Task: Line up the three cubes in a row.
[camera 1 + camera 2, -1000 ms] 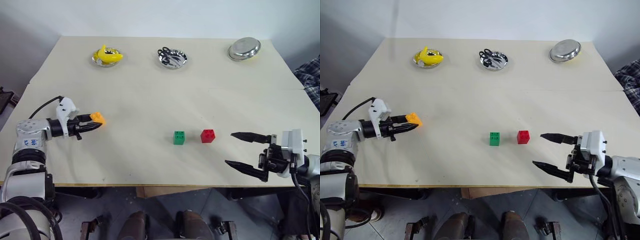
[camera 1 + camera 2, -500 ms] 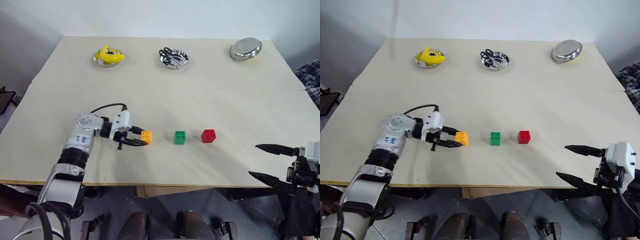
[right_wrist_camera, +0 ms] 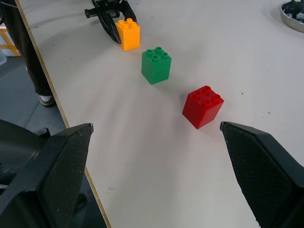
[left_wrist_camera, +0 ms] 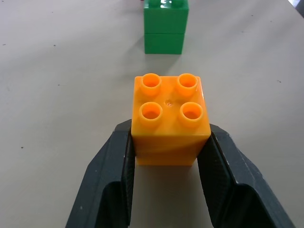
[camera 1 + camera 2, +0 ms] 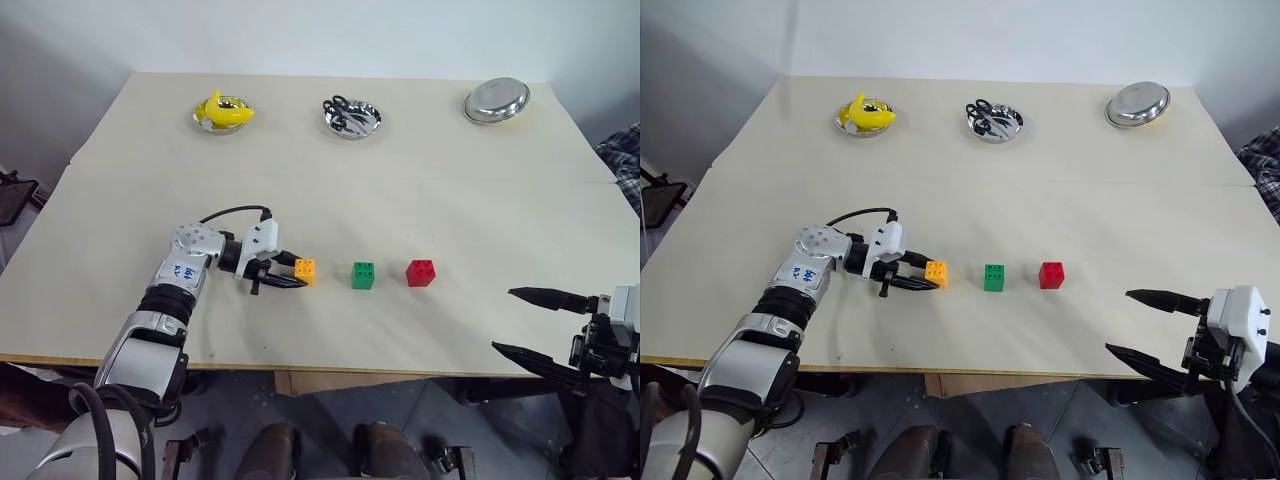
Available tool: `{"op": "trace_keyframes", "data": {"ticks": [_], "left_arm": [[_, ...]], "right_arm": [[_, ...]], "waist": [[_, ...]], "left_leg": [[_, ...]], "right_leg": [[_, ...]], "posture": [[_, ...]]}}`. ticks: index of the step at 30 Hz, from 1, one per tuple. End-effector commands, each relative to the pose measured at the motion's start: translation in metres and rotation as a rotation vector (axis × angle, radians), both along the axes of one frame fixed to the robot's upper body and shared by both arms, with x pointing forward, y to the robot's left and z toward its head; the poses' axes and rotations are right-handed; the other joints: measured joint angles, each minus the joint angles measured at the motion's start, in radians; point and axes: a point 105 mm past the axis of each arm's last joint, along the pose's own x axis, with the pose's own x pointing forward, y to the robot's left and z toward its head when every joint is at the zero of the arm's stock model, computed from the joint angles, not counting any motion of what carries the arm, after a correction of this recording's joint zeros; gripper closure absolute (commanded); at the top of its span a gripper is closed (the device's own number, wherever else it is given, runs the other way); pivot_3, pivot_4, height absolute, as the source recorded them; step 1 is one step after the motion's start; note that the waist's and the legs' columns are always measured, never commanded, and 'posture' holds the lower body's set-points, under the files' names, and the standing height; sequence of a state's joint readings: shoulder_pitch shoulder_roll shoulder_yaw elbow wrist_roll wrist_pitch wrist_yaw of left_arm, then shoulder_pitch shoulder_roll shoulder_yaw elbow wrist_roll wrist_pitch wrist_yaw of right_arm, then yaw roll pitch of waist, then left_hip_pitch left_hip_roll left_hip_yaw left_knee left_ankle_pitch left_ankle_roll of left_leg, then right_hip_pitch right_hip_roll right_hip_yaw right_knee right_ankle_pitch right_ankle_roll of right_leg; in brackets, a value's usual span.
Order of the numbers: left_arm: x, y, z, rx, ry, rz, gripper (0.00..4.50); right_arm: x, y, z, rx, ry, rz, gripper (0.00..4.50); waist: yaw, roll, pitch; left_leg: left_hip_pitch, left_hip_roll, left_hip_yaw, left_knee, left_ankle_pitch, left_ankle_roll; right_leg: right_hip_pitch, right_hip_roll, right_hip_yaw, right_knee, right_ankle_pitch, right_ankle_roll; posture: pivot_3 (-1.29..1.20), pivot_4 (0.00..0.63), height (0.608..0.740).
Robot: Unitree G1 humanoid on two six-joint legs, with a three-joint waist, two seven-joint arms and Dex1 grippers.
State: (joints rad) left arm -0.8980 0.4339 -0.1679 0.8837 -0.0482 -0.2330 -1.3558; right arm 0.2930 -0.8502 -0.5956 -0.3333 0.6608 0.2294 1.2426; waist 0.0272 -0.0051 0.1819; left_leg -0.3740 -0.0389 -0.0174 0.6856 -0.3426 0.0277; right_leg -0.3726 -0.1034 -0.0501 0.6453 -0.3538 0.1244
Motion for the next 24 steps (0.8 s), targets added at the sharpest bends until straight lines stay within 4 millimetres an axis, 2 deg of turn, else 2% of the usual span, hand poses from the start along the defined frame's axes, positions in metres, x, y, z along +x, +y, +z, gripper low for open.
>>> {"op": "trace_keyframes", "data": {"ticks": [1,3,5,9,11,14,19,22,24], "left_arm": [[0.001,-0.005,0.001,-0.01,0.021,-0.001,3.02],[-0.003,-0.005,0.0,0.001,0.03,-0.033,2.27],[-0.003,-0.002,0.0,0.004,0.038,-0.03,1.75],[0.0,0.003,0.005,-0.032,-0.005,-0.006,0.44],[-0.001,0.009,0.008,-0.045,-0.042,-0.002,0.02],[-0.005,0.029,0.017,-0.072,-0.105,0.009,0.02],[-0.019,0.076,0.031,-0.101,-0.141,0.115,0.02],[-0.042,0.116,0.035,-0.116,-0.167,0.238,0.02],[-0.057,0.136,0.036,-0.123,-0.176,0.316,0.02]], "right_arm": [[-0.001,0.004,0.006,0.012,-0.024,0.016,0.0],[-0.001,0.006,0.005,0.015,-0.02,0.022,0.0],[0.0,0.007,0.003,0.019,-0.016,0.028,0.0],[0.002,0.009,0.001,0.027,-0.012,0.039,0.0],[0.003,0.011,-0.001,0.031,-0.007,0.05,0.0],[0.006,0.014,-0.005,0.038,0.001,0.07,0.0],[0.011,0.014,-0.008,0.038,0.007,0.1,0.0],[0.013,0.014,-0.009,0.042,0.022,0.127,0.0],[0.015,0.015,-0.011,0.036,0.021,0.148,0.0]], "waist": [[0.001,0.0,0.0],[0.001,0.0,0.0],[-0.001,0.0,0.0],[-0.002,0.0,0.0],[-0.003,0.0,0.0],[-0.006,0.0,0.0],[-0.015,0.0,0.0],[-0.022,0.001,0.0],[-0.028,0.0,0.0]], "left_leg": [[0.0,0.0,0.0,0.0,0.0,0.0],[0.0,0.0,0.0,0.0,0.0,0.0],[0.0,0.0,0.0,0.0,0.0,0.0],[0.0,0.0,0.0,0.0,0.0,0.0],[0.0,0.0,0.0,0.0,0.0,0.0],[0.0,0.001,0.0,0.0,0.0,0.0],[0.0,0.001,0.0,-0.001,0.0,0.0],[0.0,0.001,-0.002,-0.001,0.0,0.0],[0.0,0.001,-0.003,-0.002,0.0,0.0]], "right_leg": [[0.0,0.0,0.0,0.0,0.0,0.0],[0.0,0.0,0.0,0.0,0.0,0.0],[0.0,0.0,0.0,0.0,0.0,0.0],[0.0,0.0,0.0,0.0,0.0,0.0],[0.0,0.0,0.0,0.0,0.0,0.0],[0.0,0.0,0.0,0.0,0.0,0.0],[-0.001,0.0,0.001,0.0,0.0,0.0],[-0.001,-0.002,0.004,0.0,0.0,0.0],[0.0,-0.003,0.004,-0.001,0.0,0.0]], "posture": [[0.0,0.15,0.74],[0.0,0.15,0.74],[0.0,0.15,0.74],[0.0,0.15,0.74],[0.0,0.15,0.74],[0.0,0.15,0.74],[0.0,0.15,0.74],[0.0,0.15,0.74],[0.0,0.15,0.74]]}}
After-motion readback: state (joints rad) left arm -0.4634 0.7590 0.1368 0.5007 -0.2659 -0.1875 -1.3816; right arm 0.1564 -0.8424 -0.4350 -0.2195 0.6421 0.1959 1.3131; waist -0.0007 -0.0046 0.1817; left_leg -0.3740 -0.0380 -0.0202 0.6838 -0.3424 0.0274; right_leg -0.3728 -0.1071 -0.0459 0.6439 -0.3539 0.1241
